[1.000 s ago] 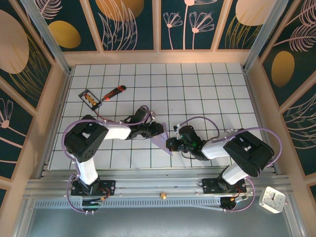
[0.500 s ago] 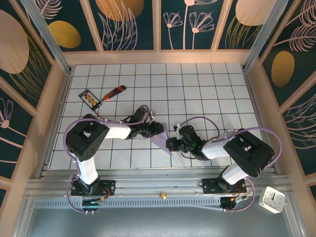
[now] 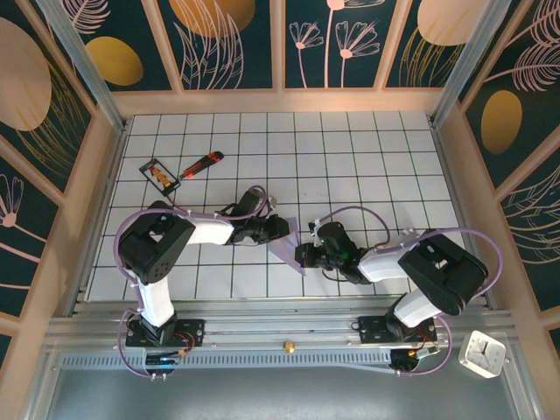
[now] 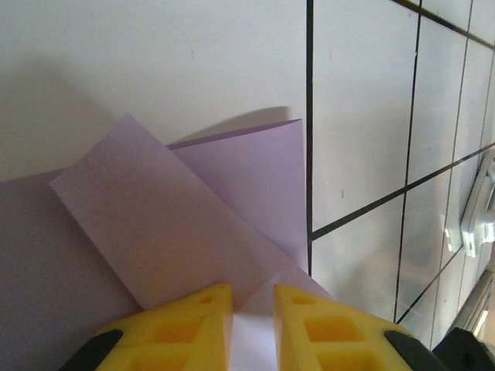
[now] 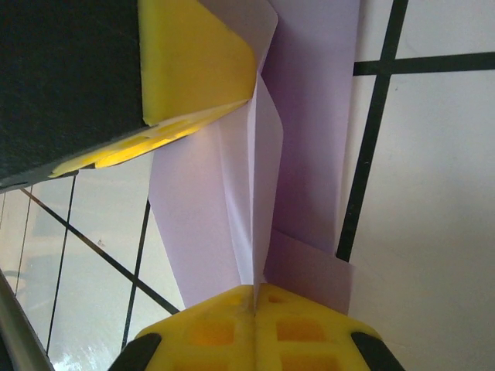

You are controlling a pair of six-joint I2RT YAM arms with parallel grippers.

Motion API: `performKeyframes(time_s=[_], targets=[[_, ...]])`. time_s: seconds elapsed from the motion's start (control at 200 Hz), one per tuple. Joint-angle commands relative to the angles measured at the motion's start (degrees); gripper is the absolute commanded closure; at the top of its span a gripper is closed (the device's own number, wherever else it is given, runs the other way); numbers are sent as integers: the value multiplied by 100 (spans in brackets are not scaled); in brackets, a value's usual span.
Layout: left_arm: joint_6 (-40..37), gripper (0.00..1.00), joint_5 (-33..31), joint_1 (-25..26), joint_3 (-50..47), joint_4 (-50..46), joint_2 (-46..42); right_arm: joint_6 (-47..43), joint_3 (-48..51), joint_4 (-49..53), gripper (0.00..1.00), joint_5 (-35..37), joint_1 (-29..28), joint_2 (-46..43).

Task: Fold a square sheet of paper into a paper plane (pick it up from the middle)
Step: Fourth fold the wing at the center of the table.

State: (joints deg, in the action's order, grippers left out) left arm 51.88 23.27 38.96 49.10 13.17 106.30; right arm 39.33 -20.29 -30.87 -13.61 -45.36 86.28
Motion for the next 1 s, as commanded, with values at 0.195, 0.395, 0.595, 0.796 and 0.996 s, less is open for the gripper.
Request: performKeyframes(time_s=[0.195, 0.395, 0.595, 0.796, 0.996], targets=[[-459, 82, -577, -39, 68, -886, 355, -48, -68, 507, 88, 60, 75, -252], [-494, 82, -635, -40, 58, -899, 400, -186, -79, 1027, 82, 47, 193, -872], [-494, 81, -628, -45, 56, -852, 374, -378, -248, 1387, 81, -65, 257, -1535], [-459, 81, -617, -44, 14, -798, 381, -434, -712, 1102, 91, -380, 33, -878], [-477, 81, -619, -43, 25, -807, 382, -437, -802, 1008, 94, -305, -5, -315]])
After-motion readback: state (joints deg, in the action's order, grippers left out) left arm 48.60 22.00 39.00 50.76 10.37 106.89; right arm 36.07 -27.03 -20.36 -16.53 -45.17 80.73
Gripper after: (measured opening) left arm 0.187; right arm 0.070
